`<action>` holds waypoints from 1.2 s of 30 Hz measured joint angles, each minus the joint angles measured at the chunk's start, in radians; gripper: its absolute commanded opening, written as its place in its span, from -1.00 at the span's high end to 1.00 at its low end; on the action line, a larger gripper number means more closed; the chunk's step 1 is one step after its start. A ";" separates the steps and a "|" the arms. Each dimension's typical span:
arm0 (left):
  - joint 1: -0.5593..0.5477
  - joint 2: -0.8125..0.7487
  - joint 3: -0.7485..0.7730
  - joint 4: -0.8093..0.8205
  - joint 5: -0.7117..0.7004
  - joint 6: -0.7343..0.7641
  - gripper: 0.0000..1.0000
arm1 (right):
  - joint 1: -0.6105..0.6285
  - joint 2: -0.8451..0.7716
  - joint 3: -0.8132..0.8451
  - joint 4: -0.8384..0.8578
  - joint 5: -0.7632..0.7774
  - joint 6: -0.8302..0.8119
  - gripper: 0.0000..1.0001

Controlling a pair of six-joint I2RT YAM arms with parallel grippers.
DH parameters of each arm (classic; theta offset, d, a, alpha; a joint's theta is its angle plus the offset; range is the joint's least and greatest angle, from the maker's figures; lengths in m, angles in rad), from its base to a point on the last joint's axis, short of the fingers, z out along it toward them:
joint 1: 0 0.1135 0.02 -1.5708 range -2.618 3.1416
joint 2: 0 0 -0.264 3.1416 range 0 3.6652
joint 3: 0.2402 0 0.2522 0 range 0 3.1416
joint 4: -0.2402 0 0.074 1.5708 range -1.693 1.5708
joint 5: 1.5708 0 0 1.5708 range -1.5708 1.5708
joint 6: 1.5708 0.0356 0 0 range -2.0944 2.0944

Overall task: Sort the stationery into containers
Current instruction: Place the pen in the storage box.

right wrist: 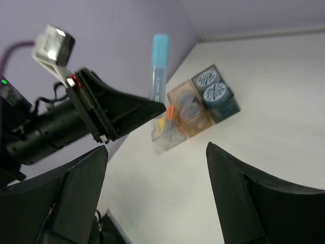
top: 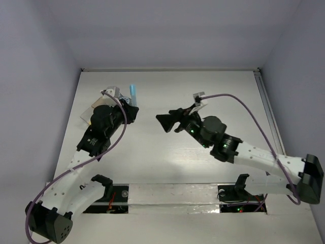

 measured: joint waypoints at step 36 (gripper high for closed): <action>0.623 0.378 -0.086 -0.083 0.029 -0.110 1.00 | -0.180 -0.187 -0.203 -0.236 -0.116 -0.108 -0.66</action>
